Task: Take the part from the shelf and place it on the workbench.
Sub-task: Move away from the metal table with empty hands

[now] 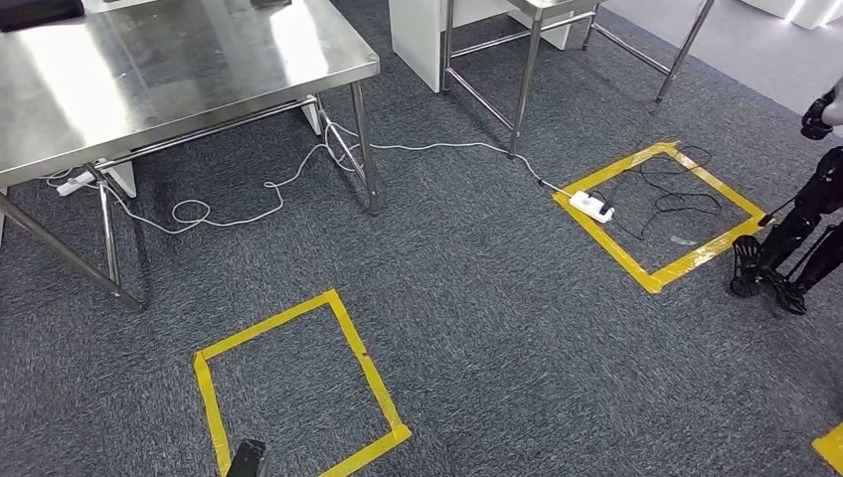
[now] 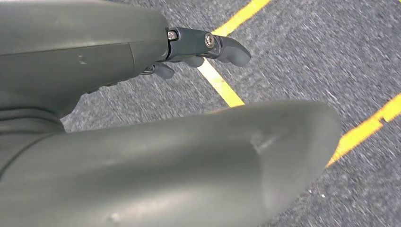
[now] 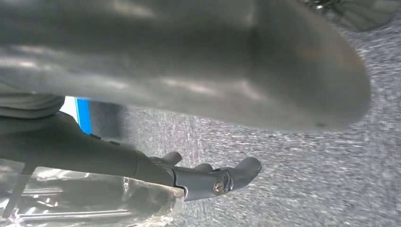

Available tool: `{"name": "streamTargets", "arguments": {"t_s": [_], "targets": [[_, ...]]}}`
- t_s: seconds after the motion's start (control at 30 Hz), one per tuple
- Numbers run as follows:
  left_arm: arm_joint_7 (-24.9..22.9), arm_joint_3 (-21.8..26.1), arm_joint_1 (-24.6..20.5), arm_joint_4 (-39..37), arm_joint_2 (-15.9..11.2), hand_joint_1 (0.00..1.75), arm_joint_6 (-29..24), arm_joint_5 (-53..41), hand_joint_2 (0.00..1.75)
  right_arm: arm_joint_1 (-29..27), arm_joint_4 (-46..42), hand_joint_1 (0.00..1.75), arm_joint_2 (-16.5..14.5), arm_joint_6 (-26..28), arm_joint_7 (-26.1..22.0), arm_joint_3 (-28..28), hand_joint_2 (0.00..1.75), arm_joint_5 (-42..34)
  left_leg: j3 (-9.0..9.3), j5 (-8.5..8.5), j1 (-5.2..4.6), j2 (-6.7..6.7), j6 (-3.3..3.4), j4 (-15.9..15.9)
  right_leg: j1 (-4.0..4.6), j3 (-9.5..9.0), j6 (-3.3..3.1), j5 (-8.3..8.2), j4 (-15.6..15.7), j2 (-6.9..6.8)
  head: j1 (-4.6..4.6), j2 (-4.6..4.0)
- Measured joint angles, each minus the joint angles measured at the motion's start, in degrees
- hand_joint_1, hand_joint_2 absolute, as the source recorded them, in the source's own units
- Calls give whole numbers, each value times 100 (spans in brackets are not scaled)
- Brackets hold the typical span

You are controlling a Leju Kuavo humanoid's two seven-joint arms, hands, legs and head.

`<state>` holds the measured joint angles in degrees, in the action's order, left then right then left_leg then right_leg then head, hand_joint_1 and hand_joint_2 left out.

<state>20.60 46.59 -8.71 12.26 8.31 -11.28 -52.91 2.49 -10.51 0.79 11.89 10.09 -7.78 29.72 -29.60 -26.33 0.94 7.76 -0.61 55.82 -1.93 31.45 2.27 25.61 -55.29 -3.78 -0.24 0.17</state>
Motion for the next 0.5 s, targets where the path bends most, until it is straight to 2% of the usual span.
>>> {"name": "streamTargets", "arguments": {"t_s": [0.03,0.07,0.1,0.13,0.17,0.2,0.23,0.27,0.3,0.37,0.43,0.5], "targets": [[1,-1,-5,0,1,0,6,-1,0,-11,0,0,-1,-10,1,-6,0,-4,-17,-83,26,-114,-36,75,-22,6,-47,-14,-1,76,-9,0],[3,-1,-6,0,2,0,14,-1,0,-18,0,0,-2,-24,-1,-14,0,-5,-77,-231,47,-290,-61,247,-39,3,-104,-40,0,153,-18,0],[6,-1,-2,0,-2,0,22,-1,0,-17,0,0,-3,-44,-4,-20,0,-5,-192,-443,62,-508,-76,538,-48,4,-157,-63,1,228,-26,0],[8,0,7,-1,-5,0,29,-1,0,-11,0,0,-4,-68,-8,-25,0,-3,-348,-684,61,-668,-69,921,-14,23,-199,-82,-2,304,-31,0],[9,1,19,-2,-8,0,32,-1,0,-4,0,0,-3,-92,-12,-28,0,1,-513,-884,59,-744,-55,1315,20,40,-233,-97,-5,391,-31,0],[9,1,28,-3,-9,0,33,-1,0,-2,1,0,-3,-107,-14,-30,0,4,-638,-994,59,-776,-39,1607,50,53,-252,-105,-7,485,-31,0],[9,1,32,-4,-8,0,33,-1,0,-8,1,0,-3,-118,-14,-30,0,6,-678,-979,59,-785,-18,1704,75,59,-261,-112,-14,582,-32,0],[9,1,34,-4,-8,0,33,-1,0,-18,2,0,-2,-125,-14,-31,0,8,-613,-845,59,-797,10,1572,91,60,-264,-115,-25,679,-32,0],[9,1,33,-4,-8,0,33,-1,0,-27,2,0,0,-130,-14,-31,0,9,-461,-633,59,-845,44,1251,100,60,-267,-117,-41,772,-32,0],[9,1,34,-5,-19,0,33,-1,0,-27,2,0,-5,-147,-14,-31,0,10,-132,-285,62,-1132,130,533,115,84,-255,-123,-77,931,-28,0],[7,0,31,-6,-33,0,34,-4,0,-21,2,0,-14,-162,-14,-31,0,11,-20,-198,42,-1314,188,237,105,144,-206,-153,-90,1060,-27,0],[7,-3,19,-6,-33,0,34,-7,0,-40,2,0,-15,-170,-14,-31,0,13,-19,-155,24,-1200,234,174,97,205,-128,-202,-73,1155,-28,0]]}}
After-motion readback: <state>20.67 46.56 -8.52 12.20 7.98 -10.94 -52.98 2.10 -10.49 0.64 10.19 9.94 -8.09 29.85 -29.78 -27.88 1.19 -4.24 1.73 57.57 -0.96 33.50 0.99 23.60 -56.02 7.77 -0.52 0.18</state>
